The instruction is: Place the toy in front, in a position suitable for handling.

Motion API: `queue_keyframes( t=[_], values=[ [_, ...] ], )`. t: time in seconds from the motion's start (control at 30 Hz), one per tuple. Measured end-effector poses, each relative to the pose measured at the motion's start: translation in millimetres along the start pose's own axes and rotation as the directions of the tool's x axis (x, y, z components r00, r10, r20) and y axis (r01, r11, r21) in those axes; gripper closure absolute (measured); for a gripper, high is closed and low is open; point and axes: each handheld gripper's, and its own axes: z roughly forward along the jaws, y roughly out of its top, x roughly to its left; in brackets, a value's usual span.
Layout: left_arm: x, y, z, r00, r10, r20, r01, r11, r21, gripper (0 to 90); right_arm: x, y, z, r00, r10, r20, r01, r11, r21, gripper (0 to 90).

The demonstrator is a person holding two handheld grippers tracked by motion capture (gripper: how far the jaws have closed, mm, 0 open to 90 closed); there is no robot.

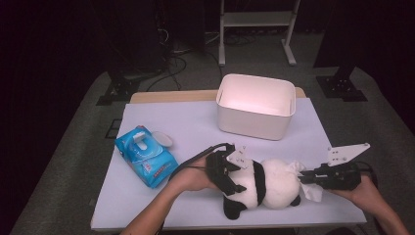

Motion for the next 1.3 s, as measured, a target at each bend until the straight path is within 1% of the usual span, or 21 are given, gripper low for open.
queue_keyframes(
  t=[0.13,0.2,0.27,0.3,0.37,0.47,0.53,0.57,0.6,0.63,0.67,0.73,0.77,0.87,0.97,1.07,1.17,1.3],
  values=[
    [3.1,3.1,1.2,1.0,-0.001,-0.004,0.001,1.0,0.005,28.5,9.6,13.6,4.7,0.9985,-0.054,-0.011,0.054,0.998,0.008,81.6],
    [4.0,4.8,1.9,1.0,-0.004,-0.004,0.004,1.0,0.004,28.5,14.8,21.6,8.0,0.9966,-0.075,-0.033,0.075,0.997,0.001,81.8],
    [4.1,6.3,3.2,1.0,-0.008,-0.003,0.008,1.0,0.0,28.5,21.2,31.0,14.4,0.9928,-0.106,-0.055,0.107,0.994,0.003,81.9],
    [4.6,7.2,2.8,1.0,-0.003,-0.002,0.003,0.9999,0.01,28.5,24.9,35.9,19.4,0.9898,-0.128,-0.064,0.129,0.992,0.015,81.8],
    [4.7,7.3,2.8,1.0,-0.004,0.0,0.004,0.9999,0.012,28.5,31.3,44.8,28.0,0.9818,-0.172,-0.08,0.175,0.984,0.028,81.8],
    [5.0,7.0,3.0,1.0,-0.007,0.0,0.007,1.0,0.006,28.5,38.9,56.6,34.7,0.9731,-0.204,-0.107,0.207,0.978,0.025,82.2],
    [5.6,7.0,3.1,1.0,-0.008,0.001,0.008,1.0,0.004,28.5,43.2,64.3,37.5,0.9663,-0.216,-0.141,0.217,0.976,-0.009,82.4],
    [6.0,7.0,3.0,1.0,-0.006,0.002,0.006,1.0,0.006,28.5,46.2,68.9,38.6,0.9616,-0.227,-0.155,0.226,0.974,-0.02,82.4],
    [6.0,6.8,3.3,1.0,-0.007,0.002,0.007,1.0,0.002,28.5,49.9,74.5,40.3,0.9556,-0.246,-0.163,0.245,0.969,-0.027,82.4],
    [5.5,6.6,3.4,0.9999,-0.01,0.002,0.01,0.9999,-0.002,28.5,51.4,77.2,41.7,0.9533,-0.251,-0.167,0.25,0.968,-0.029,82.3],
    [5.4,6.4,3.2,1.0,-0.008,0.001,0.008,1.0,0.0,28.4,51.8,79.9,43.7,0.951,-0.261,-0.166,0.261,0.965,-0.02,81.9],
    [5.2,5.8,2.7,1.0,-0.005,0.001,0.005,1.0,0.001,28.5,49.0,81.4,47.0,0.9545,-0.262,-0.143,0.266,0.964,0.012,78.8],
    [5.2,5.4,2.7,1.0,-0.004,0.0,0.004,1.0,-0.001,28.5,47.0,81.0,47.2,0.9587,-0.249,-0.138,0.253,0.967,0.015,77.3],
    [5.3,4.6,3.0,0.9999,-0.014,0.004,0.014,0.9998,-0.011,28.5,42.9,79.1,41.2,0.9651,-0.236,-0.113,0.237,0.971,-0.001,70.7],
    [5.6,5.9,3.0,1.0,-0.009,0.004,0.009,1.0,0.0,28.4,41.2,77.3,31.0,0.9705,-0.227,-0.082,0.226,0.974,-0.014,64.9],
    [5.4,6.6,3.3,0.9999,-0.011,0.003,0.011,0.9999,0.002,28.4,36.1,75.3,25.1,0.9759,-0.212,-0.05,0.212,0.977,-0.003,58.4],
    [5.5,6.5,3.1,1.0,-0.009,0.003,0.009,1.0,0.003,28.4,27.2,72.2,26.9,0.9821,-0.185,-0.033,0.186,0.983,0.009,56.7],
    [5.2,7.0,3.3,0.9999,-0.01,0.003,0.01,0.9999,0.005,28.4,19.2,71.5,37.6,0.987,-0.157,-0.037,0.157,0.987,0.022,55.4]
  ],
)
